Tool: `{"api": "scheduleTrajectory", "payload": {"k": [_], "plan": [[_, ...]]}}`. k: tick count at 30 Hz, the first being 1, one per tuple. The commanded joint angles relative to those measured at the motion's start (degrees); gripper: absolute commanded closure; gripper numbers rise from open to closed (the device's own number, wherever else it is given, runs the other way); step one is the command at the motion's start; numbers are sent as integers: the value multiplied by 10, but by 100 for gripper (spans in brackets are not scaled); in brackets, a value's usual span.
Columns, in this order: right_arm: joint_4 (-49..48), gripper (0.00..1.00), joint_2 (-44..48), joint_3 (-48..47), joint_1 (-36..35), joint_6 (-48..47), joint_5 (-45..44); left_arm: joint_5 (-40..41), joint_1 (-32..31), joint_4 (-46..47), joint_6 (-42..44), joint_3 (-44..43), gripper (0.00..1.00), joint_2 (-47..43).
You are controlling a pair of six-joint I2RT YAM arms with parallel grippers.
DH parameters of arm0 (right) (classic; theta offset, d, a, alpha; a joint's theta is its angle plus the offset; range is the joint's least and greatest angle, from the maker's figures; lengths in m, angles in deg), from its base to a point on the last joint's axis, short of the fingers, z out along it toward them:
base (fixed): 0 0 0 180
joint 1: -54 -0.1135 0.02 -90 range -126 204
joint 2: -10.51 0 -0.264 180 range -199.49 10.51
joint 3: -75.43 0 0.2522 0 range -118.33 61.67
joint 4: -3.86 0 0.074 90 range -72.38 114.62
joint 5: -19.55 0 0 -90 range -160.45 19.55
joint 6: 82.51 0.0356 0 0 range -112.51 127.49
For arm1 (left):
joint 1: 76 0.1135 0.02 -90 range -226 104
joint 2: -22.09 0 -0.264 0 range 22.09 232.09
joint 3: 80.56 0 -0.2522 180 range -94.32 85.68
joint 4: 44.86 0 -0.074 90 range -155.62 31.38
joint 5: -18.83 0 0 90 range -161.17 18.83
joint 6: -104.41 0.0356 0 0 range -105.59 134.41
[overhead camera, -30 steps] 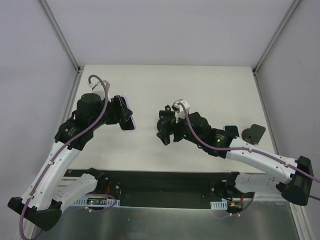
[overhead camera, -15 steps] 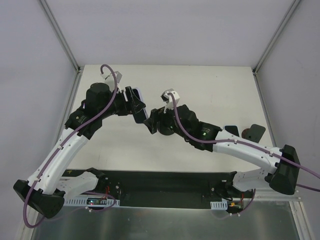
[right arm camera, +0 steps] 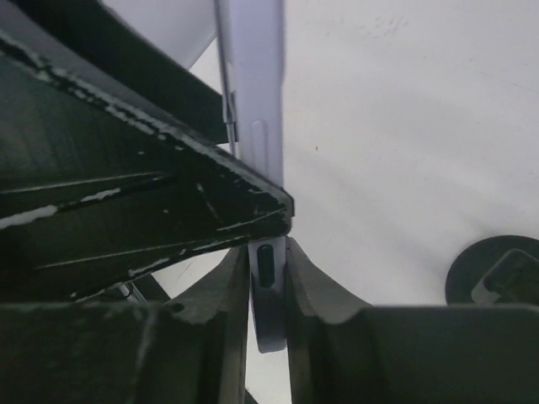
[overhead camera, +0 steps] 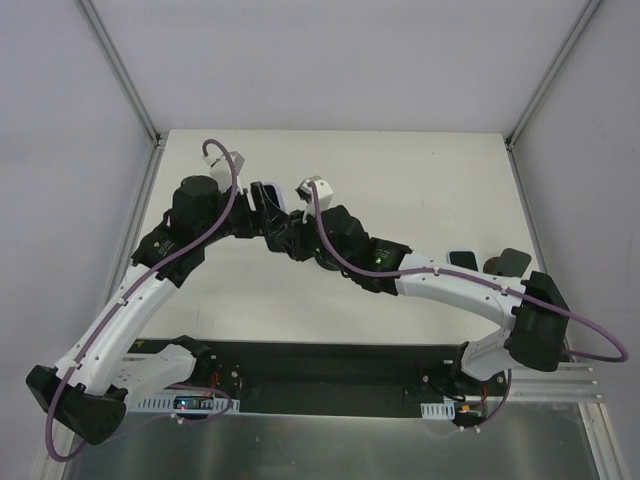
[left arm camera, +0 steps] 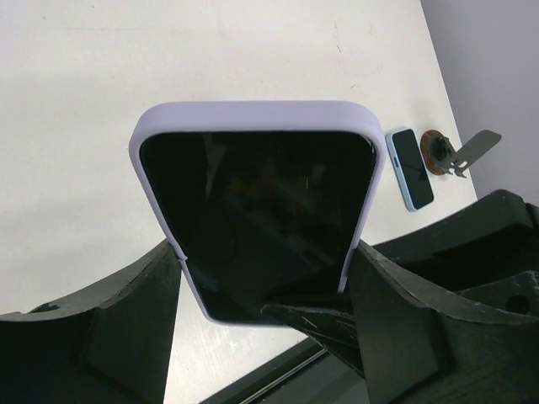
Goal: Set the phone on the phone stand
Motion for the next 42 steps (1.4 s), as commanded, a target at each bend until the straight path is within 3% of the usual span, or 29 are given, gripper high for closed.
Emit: {"api": "scheduleTrajectory", "payload": {"k": [1, 4, 6, 8, 11, 13, 20, 24, 26, 33, 35, 41, 42], "plan": [[-70, 96, -5, -6, 0, 0, 9, -18, 0, 68, 20, -2, 100, -33], [-108, 99, 2, 17, 2, -1, 29, -46, 3, 79, 26, 2, 100, -34], [-134, 99, 20, 35, 2, -7, 42, -71, 9, 91, 33, 5, 66, -37], [-154, 99, 50, 68, 4, -13, 41, -114, 18, 124, 38, 22, 21, -50], [-171, 99, 105, 120, 19, -22, 69, -157, 24, 166, 37, 42, 4, -72], [-174, 99, 132, 149, 48, -21, 104, -199, 27, 185, 39, 46, 2, -81], [-204, 99, 295, 265, 180, -7, 391, -387, 31, 292, 32, 66, 2, -64], [-183, 99, 367, 283, 208, -10, 461, -444, 31, 360, -20, 82, 5, -47], [-183, 99, 391, 285, 212, -12, 507, -479, 31, 419, -45, 91, 1, -34], [-221, 99, 385, 275, 212, 16, 599, -542, 31, 568, -148, 120, 2, -3], [-232, 99, 374, 272, 210, 18, 603, -561, 28, 620, -170, 131, 10, -4], [-253, 99, 340, 257, 194, 8, 596, -578, 20, 623, -185, 125, 36, 12], [-252, 99, 336, 256, 191, 4, 593, -581, 19, 623, -191, 123, 48, 20]]}}
